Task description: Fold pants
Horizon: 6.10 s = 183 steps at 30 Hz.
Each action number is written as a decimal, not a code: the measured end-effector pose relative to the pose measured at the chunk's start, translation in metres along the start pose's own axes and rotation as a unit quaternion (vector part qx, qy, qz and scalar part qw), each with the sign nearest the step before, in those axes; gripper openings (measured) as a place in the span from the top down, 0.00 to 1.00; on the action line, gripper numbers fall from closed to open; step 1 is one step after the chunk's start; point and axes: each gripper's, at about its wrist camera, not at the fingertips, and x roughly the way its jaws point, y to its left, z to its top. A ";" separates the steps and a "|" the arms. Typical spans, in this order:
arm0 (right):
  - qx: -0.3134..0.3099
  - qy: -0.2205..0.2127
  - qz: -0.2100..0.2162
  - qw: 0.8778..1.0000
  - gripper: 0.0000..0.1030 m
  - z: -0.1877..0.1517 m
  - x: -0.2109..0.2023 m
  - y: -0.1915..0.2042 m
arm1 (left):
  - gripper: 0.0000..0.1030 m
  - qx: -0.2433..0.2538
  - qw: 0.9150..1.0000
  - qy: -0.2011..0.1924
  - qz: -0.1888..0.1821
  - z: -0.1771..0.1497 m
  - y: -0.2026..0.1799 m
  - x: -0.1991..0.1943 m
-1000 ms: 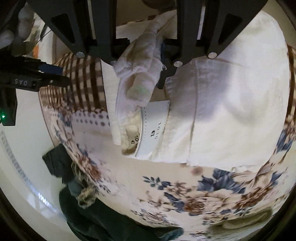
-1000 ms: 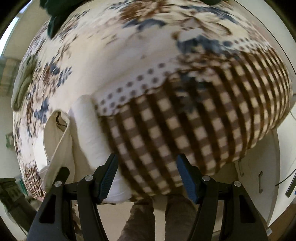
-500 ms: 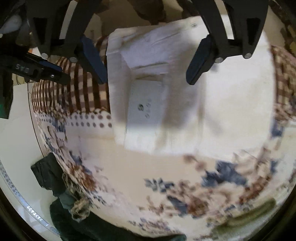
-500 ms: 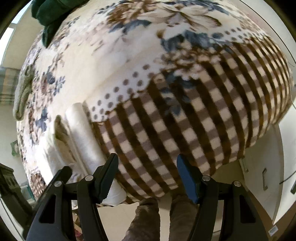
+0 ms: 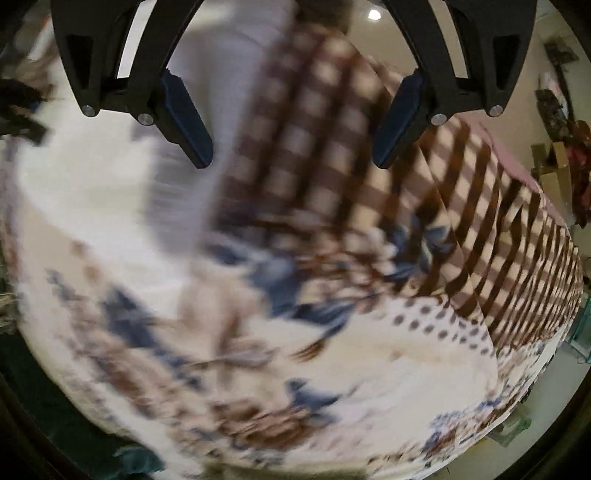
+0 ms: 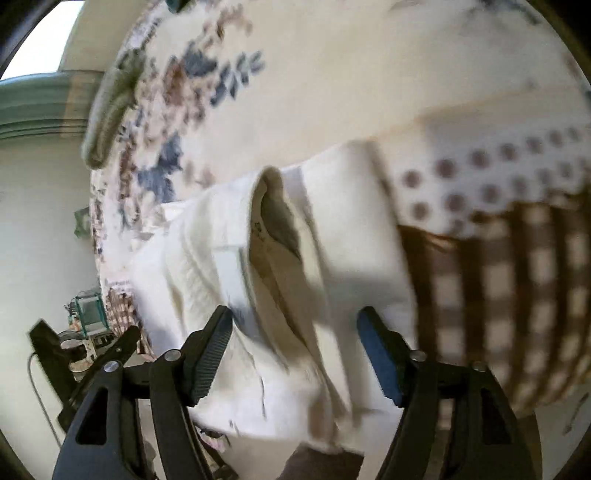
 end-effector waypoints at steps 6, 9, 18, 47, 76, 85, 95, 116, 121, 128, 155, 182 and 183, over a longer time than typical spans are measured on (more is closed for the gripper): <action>-0.022 -0.040 -0.004 0.999 0.29 -0.006 -0.002 0.022 | 0.00 -0.004 0.999 0.030 -0.029 0.008 0.024 0.055; -0.040 -0.038 -0.021 0.998 0.29 -0.008 0.009 0.025 | 0.00 -0.016 0.998 -0.003 -0.054 0.002 0.031 0.057; -0.103 -0.093 -0.069 0.988 0.90 -0.023 -0.021 0.055 | 0.00 -0.017 0.999 0.002 -0.037 0.016 0.014 0.031; 0.199 -0.077 -0.010 0.977 0.52 -0.057 -0.093 -0.153 | 0.86 0.022 0.979 0.044 -0.198 0.107 -0.129 0.055; 0.233 -0.013 0.093 0.968 0.42 -0.116 -0.044 -0.126 | 0.44 -0.005 0.968 0.044 -0.249 0.041 -0.091 -0.005; 0.240 0.013 0.109 0.964 0.42 -0.112 0.029 -0.074 | 0.42 0.050 0.964 0.129 -0.227 -0.070 -0.083 0.007; 0.206 0.033 0.067 0.976 0.39 -0.121 0.034 -0.054 | 0.36 0.035 0.959 0.162 -0.231 -0.099 -0.062 0.000; 0.117 -0.127 0.192 0.966 0.50 -0.115 0.015 -0.018 | 0.33 -0.026 0.947 0.144 -0.287 -0.053 -0.091 0.028; 0.181 -0.090 0.229 0.952 0.47 -0.097 0.056 -0.050 | 0.32 -0.044 0.942 0.152 -0.295 -0.048 -0.094 0.037; 0.182 -0.123 0.223 0.950 0.61 -0.111 0.043 -0.037 | 0.51 -0.023 0.944 0.117 -0.307 -0.049 -0.105 0.025; 0.026 -0.200 0.187 0.961 0.75 -0.049 -0.122 0.161 | 0.77 0.009 0.934 -0.008 -0.357 0.107 -0.069 -0.155; -0.081 -0.227 0.201 0.949 0.75 0.351 0.166 0.595 | 0.77 -0.011 0.944 -0.096 -0.316 0.591 0.116 0.033; -0.084 -0.221 0.190 0.953 0.75 0.350 0.178 0.595 | 0.77 -0.017 0.944 -0.090 -0.317 0.586 0.123 0.044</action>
